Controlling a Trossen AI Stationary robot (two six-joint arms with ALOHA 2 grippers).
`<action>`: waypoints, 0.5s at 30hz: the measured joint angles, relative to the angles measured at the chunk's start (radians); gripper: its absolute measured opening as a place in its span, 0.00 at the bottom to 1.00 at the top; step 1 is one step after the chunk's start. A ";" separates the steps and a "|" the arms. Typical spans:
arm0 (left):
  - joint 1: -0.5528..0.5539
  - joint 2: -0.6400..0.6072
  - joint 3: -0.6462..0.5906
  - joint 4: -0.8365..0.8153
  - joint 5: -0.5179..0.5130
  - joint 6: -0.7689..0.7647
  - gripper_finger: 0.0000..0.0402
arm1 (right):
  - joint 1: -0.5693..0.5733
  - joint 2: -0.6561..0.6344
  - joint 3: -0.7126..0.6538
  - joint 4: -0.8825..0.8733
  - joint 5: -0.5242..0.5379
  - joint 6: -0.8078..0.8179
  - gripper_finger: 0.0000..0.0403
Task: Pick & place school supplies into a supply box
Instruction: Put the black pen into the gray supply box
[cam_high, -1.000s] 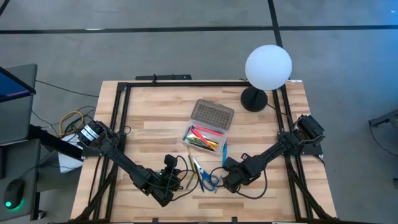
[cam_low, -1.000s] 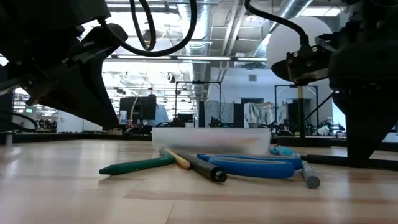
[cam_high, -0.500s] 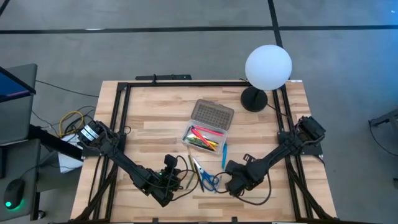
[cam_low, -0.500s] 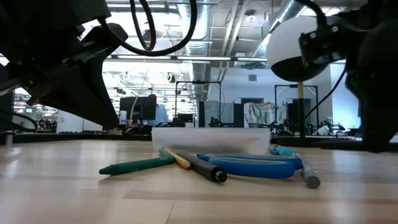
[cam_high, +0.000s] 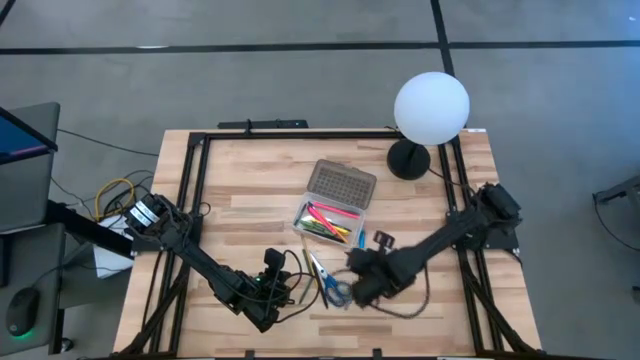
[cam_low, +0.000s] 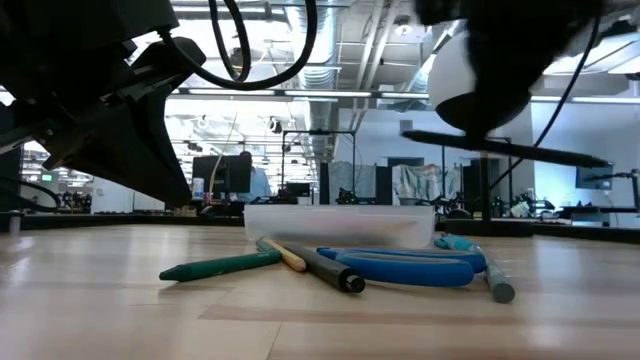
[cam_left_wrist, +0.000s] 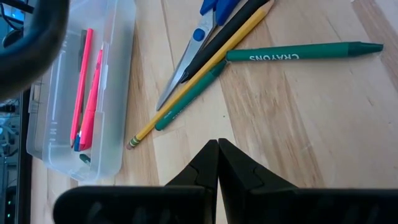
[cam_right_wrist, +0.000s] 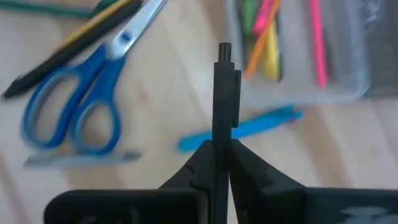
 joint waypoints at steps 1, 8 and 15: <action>0.000 0.000 0.000 0.000 0.000 0.000 0.00 | -0.024 0.000 0.006 0.002 0.002 -0.026 0.05; 0.000 0.000 0.000 0.000 0.000 0.000 0.00 | -0.220 0.000 0.017 0.097 0.009 -0.194 0.05; 0.000 0.000 0.000 0.000 0.006 -0.001 0.00 | -0.384 0.000 0.017 0.255 -0.015 -0.311 0.06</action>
